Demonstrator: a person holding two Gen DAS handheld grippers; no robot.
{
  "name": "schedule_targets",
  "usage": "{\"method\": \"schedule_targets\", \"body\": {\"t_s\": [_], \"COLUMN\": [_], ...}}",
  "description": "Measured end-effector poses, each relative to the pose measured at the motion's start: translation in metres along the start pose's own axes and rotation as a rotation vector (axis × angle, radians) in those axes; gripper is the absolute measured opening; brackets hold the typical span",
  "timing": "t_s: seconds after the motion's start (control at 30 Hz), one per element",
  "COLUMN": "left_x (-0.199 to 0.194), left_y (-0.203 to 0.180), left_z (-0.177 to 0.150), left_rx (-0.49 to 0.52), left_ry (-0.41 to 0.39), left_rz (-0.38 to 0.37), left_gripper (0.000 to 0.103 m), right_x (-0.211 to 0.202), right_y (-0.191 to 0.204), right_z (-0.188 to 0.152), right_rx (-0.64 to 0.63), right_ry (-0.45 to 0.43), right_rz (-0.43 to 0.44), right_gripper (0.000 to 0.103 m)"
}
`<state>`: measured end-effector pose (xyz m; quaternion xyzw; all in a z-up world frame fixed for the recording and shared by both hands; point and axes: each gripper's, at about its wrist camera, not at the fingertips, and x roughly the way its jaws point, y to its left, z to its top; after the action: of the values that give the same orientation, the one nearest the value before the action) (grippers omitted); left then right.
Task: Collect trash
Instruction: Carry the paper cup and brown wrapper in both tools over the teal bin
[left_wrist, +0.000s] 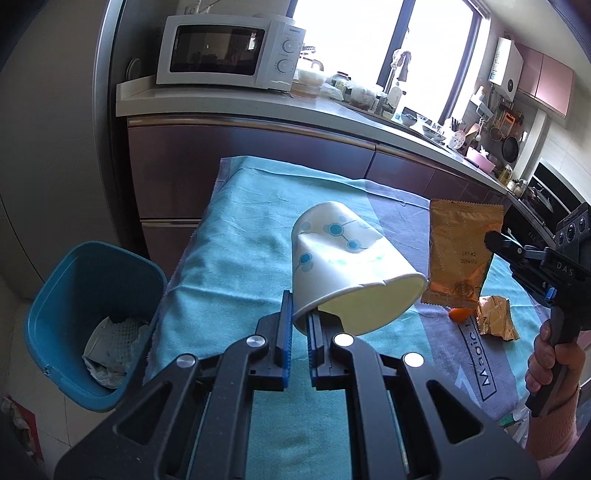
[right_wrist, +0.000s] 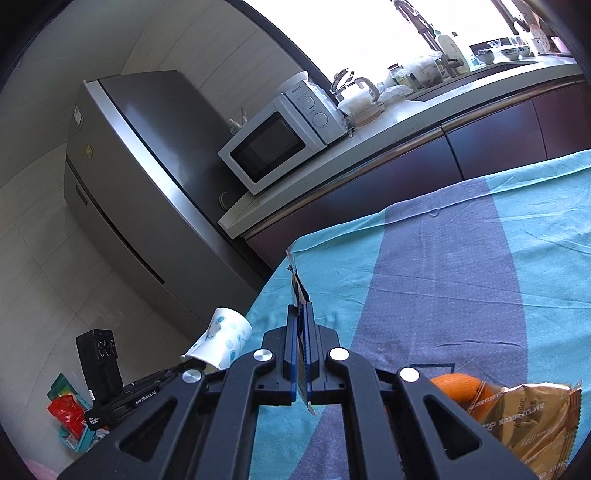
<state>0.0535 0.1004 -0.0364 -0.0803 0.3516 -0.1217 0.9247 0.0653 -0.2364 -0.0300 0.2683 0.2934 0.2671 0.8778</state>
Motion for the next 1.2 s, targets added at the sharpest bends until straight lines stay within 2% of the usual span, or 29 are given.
{"method": "schedule_targets", "body": {"t_s": [0.67, 1.2], "left_x": [-0.023, -0.042], "left_y": [0.033, 0.068], "left_z": [-0.009, -0.013], "left_rx": [-0.051, -0.101], "left_ry": [-0.025, -0.045], "left_rz": [0.053, 0.126], "left_gripper": [0.007, 0.007], "right_x": [0.04, 0.073], "right_y": [0.037, 0.069], "right_z": [-0.008, -0.01], "right_rx": [-0.034, -0.077], "right_ry": [0.088, 0.149], "right_rz": [0.111, 0.187], "right_gripper": [0.002, 0.002]}}
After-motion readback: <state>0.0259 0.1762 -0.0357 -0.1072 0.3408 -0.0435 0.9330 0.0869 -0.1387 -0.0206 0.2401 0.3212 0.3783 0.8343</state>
